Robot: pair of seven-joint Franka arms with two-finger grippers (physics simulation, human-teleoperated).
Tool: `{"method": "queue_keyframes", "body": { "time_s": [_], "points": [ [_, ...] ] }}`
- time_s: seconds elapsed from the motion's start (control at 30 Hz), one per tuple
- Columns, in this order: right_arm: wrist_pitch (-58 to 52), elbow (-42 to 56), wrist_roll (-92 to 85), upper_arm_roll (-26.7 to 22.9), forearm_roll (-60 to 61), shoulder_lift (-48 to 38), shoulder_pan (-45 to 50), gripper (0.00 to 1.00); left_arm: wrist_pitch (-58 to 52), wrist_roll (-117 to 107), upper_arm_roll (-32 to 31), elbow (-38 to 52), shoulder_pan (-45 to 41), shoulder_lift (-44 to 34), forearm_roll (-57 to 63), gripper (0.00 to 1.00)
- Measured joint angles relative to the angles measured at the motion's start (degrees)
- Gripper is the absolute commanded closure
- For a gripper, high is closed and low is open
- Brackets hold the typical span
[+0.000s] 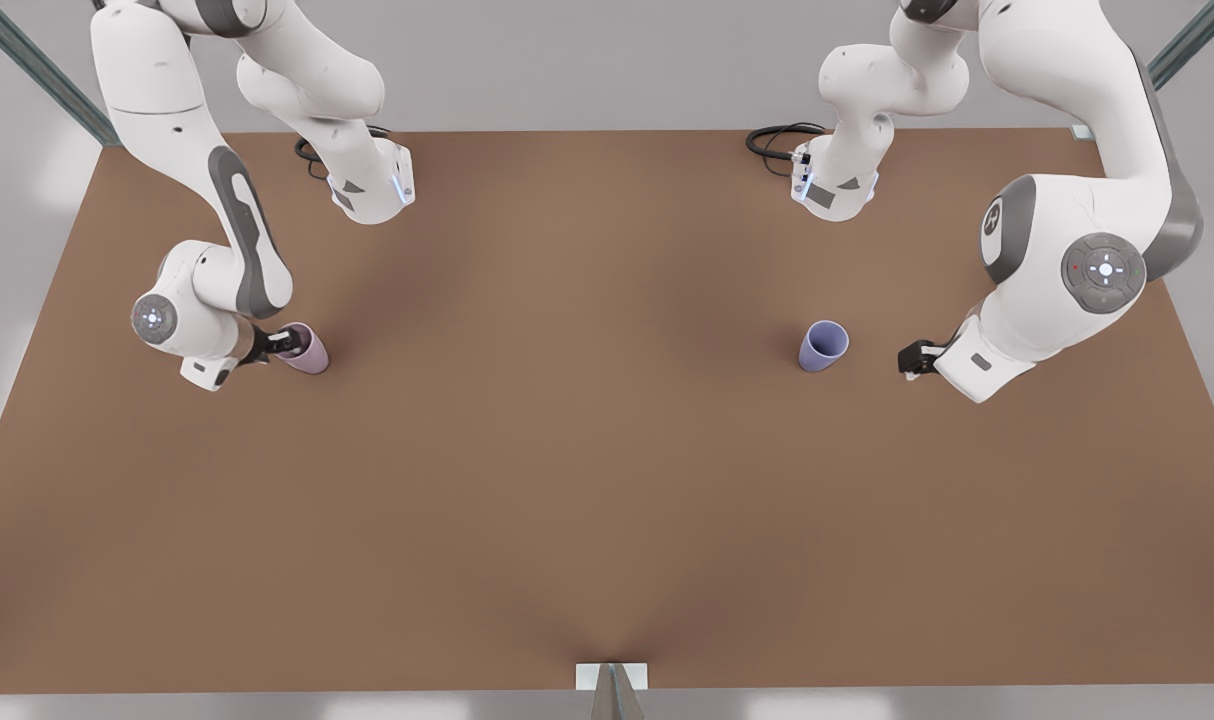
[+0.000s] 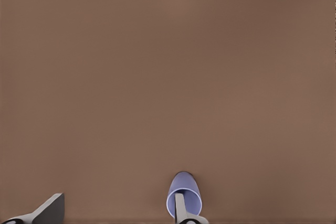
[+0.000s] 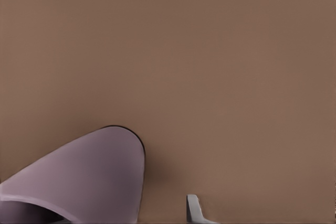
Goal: Stack the cups, with the pink cup at the bottom and the purple cup at the top
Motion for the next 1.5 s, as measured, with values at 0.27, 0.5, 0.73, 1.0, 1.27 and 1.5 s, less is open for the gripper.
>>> {"method": "queue_keyframes", "body": {
  "time_s": [0.27,0.5,0.73,1.0,1.27,1.5],
  "points": [
    [0.0,0.1,0.2,0.1,0.0,0.0,0.7,0.79,0.0,-0.2,0.0,-0.9,-0.1,-0.5,-0.6,0.00],
    [0.1,0.3,0.0,0.1,0.2,0.1,1.0,0.79,17.1,-1.0,0.2,-28.3,0.0,-15.2,-1.9,0.00],
    [-5.9,5.3,10.3,0.5,1.0,-3.7,8.1,0.79,31.3,-1.1,0.3,-43.9,-0.1,-17.2,-4.4,0.00],
    [-5.9,12.8,41.7,8.2,9.2,-2.1,21.7,0.79,34.7,-1.1,0.3,-51.6,-0.1,-16.8,-5.6,0.00],
    [-5.6,48.2,81.7,8.1,12.1,22.8,49.3,0.79,40.1,-1.1,0.3,-55.7,-0.1,-14.6,-5.8,0.00],
    [-5.8,59.4,90.5,6.9,9.1,33.6,57.1,0.00,43.8,-1.1,0.3,-55.8,-0.1,-9.6,-6.8,0.00]
  ]
}}
